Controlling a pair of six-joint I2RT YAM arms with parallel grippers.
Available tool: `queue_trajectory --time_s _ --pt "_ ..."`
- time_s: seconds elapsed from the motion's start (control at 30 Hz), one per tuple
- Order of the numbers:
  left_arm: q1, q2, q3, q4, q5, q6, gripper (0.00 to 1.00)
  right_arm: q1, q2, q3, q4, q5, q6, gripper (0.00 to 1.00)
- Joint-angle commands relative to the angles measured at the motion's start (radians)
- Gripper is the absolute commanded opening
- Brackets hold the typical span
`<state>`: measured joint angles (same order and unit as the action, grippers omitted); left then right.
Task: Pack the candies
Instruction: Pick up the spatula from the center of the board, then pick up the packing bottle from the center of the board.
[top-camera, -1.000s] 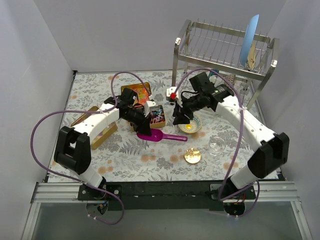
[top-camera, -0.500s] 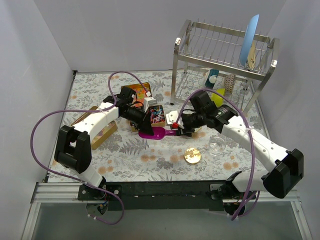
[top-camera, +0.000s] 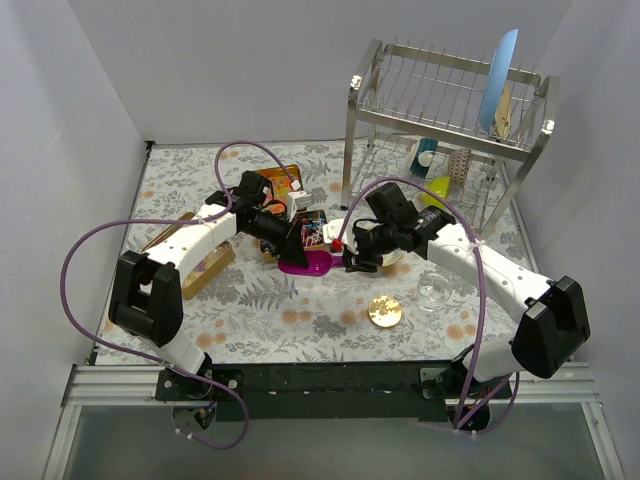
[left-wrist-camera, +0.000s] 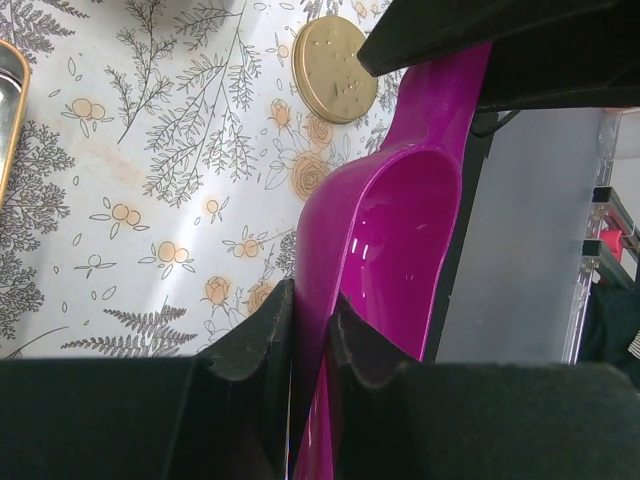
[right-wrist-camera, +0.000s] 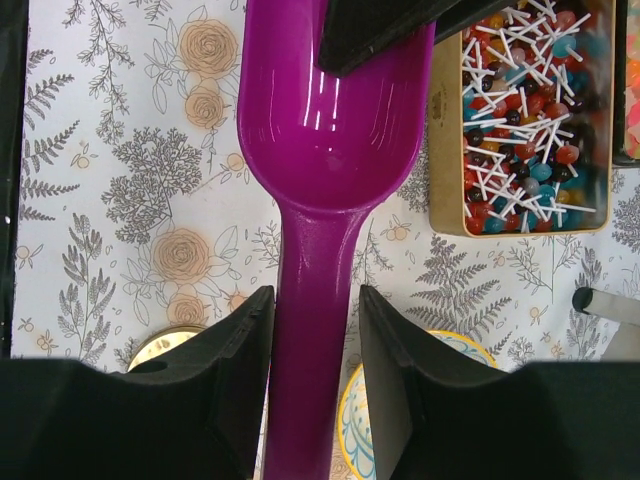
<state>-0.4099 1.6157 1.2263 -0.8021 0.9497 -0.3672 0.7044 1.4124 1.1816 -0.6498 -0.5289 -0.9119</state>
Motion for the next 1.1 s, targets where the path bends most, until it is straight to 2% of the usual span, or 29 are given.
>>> queue_trajectory --time_s 0.0,0.1,0.2,0.27,0.3,0.33,0.4,0.43,0.5,0.53,0.57,0.63,0.7,0.8,0.93,0.97,1.07 --pt "0.01 -0.025 0.03 0.02 0.027 -0.009 0.0 0.003 -0.006 0.036 0.024 -0.006 0.038 0.43" --pt "0.014 -0.027 0.027 0.026 0.038 -0.015 0.0 0.003 -0.009 0.033 0.036 -0.005 0.054 0.34" --pt "0.026 -0.027 0.016 0.04 0.07 -0.03 0.0 0.001 -0.013 0.03 0.05 -0.014 0.09 0.29" --pt "0.036 -0.028 0.007 0.055 0.087 -0.041 0.0 -0.008 -0.016 0.03 0.075 -0.037 0.14 0.15" --pt "0.039 -0.03 0.004 0.061 0.069 -0.047 0.19 -0.013 -0.016 0.05 0.067 -0.063 0.154 0.03" --pt "0.039 -0.043 0.006 0.075 0.037 -0.071 0.3 -0.026 -0.018 0.067 0.056 -0.063 0.163 0.01" --pt "0.043 -0.08 -0.004 0.139 -0.058 -0.102 0.44 -0.055 -0.032 0.111 0.004 -0.039 0.179 0.01" --pt "0.043 -0.144 -0.017 0.177 -0.095 -0.111 0.53 -0.115 -0.038 0.128 -0.019 -0.037 0.179 0.01" --pt "0.043 -0.226 -0.092 0.344 -0.21 -0.142 0.61 -0.199 -0.046 0.167 -0.114 -0.045 0.182 0.01" --pt "0.042 -0.299 -0.12 0.413 -0.274 -0.166 0.71 -0.291 -0.052 0.19 -0.144 -0.051 0.18 0.01" --pt "0.042 -0.318 -0.134 0.51 -0.331 -0.206 0.74 -0.337 -0.058 0.197 -0.168 -0.054 0.182 0.01" --pt "0.04 -0.327 -0.122 0.534 -0.399 -0.262 0.75 -0.452 -0.09 0.207 -0.227 -0.054 0.168 0.01" --pt "0.033 -0.315 -0.108 0.532 -0.362 -0.301 0.72 -0.506 -0.151 0.205 -0.253 -0.059 0.157 0.01" --pt "-0.047 -0.283 -0.096 0.529 -0.38 -0.331 0.71 -0.568 -0.23 0.205 -0.283 -0.042 0.16 0.01" --pt "-0.232 -0.231 -0.102 0.57 -0.532 -0.387 0.67 -0.618 -0.328 0.182 -0.249 0.042 0.263 0.01" --pt "-0.262 -0.215 -0.093 0.581 -0.557 -0.404 0.66 -0.625 -0.37 0.161 -0.226 0.126 0.299 0.01" --pt "-0.384 -0.128 -0.061 0.644 -0.664 -0.487 0.61 -0.635 -0.476 0.122 -0.127 0.245 0.393 0.01"
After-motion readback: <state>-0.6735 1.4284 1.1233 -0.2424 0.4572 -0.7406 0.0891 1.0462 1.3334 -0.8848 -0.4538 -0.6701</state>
